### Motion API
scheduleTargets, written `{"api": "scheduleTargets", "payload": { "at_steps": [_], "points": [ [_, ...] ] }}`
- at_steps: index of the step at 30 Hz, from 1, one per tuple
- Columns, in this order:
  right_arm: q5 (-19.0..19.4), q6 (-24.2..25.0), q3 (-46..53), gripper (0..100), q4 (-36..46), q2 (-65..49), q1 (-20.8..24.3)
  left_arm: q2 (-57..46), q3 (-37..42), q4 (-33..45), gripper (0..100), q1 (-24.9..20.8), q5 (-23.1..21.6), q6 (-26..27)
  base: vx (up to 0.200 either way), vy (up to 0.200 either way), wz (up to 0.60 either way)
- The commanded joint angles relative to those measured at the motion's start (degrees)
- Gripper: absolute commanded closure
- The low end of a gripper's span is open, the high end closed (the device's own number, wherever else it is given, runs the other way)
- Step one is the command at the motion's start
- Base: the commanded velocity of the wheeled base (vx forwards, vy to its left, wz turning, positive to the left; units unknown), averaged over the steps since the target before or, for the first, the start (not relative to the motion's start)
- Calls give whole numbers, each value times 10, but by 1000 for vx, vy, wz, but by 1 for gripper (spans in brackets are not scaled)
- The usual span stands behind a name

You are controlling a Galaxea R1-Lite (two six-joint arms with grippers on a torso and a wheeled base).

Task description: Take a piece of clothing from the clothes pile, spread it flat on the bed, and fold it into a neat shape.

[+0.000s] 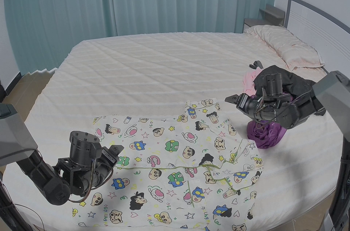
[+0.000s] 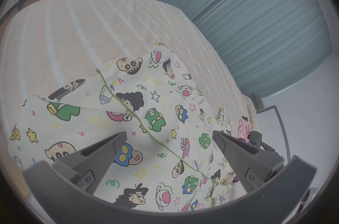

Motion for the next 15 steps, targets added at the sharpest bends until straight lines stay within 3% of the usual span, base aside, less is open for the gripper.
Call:
{"api": "scheduleTargets", "payload": {
  "at_steps": [1, 10, 15],
  "points": [
    [-10, -1, -82, 0, 34, 102, 18, 0, 13, -6, 0, 0, 0, 0, 0, 0, 0],
    [-15, -12, -149, 0, 69, 148, 12, 0, 13, -6, 0, -1, 0, -3, 0, 0, 0],
    [-15, -48, -150, 0, 69, 158, 11, 2, 13, -7, 0, -2, 0, -7, 0, 0, 0]
  ]
}}
